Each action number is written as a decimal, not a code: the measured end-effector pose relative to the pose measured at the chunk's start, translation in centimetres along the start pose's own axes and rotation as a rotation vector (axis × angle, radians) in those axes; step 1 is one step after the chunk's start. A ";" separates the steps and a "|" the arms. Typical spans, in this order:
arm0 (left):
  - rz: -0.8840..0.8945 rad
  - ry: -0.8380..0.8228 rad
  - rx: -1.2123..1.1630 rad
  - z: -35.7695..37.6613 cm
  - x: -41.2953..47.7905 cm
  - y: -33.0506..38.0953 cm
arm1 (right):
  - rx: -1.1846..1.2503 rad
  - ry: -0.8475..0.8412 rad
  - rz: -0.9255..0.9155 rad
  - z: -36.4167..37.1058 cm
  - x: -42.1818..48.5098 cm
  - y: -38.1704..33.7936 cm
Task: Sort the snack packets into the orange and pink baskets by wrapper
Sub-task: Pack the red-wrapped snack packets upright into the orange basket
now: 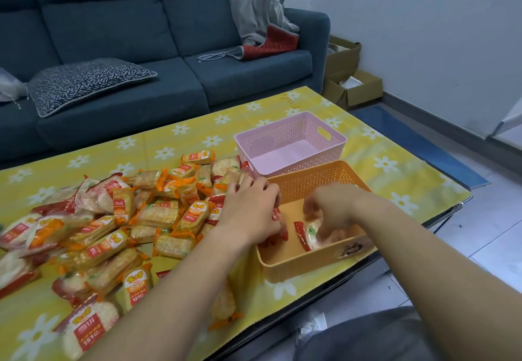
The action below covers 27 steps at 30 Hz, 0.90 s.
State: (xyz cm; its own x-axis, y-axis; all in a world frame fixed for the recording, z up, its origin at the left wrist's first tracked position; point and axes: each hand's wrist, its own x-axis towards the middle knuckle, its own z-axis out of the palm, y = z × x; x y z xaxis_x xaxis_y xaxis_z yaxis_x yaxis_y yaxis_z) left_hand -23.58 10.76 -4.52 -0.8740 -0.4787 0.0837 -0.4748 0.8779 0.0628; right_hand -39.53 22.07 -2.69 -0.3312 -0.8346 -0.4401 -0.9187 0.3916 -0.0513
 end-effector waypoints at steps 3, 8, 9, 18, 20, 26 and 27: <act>-0.008 -0.019 -0.030 -0.2 0.1 0.0 | -0.029 -0.071 -0.032 0.8 0.4 -1.4; -0.017 -0.009 -0.054 -0.1 -0.1 -0.4 | 0.091 0.218 0.057 -1.6 -0.1 0.6; -0.027 -0.008 -0.060 0.0 -0.1 -0.3 | 0.149 0.312 0.087 -1.6 -0.1 0.8; 0.031 0.002 -0.120 0.4 0.0 0.2 | 0.621 0.101 -0.045 1.1 1.8 -1.7; 0.023 0.001 -0.110 0.5 0.1 0.2 | 0.671 0.105 -0.026 0.9 1.5 0.7; 0.009 0.047 -0.065 0.6 0.3 0.9 | 0.127 0.294 0.387 1.9 1.4 0.2; 0.004 0.047 -0.059 0.6 0.3 0.9 | 0.102 0.265 0.405 2.0 1.5 -0.5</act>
State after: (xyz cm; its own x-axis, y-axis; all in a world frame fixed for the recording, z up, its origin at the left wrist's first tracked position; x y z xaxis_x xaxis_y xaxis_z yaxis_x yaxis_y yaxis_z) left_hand -24.32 11.47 -5.00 -0.8696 -0.4762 0.1302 -0.4629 0.8782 0.1203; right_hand -39.12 21.42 -5.10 -0.7126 -0.6725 -0.2001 -0.6837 0.7296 -0.0171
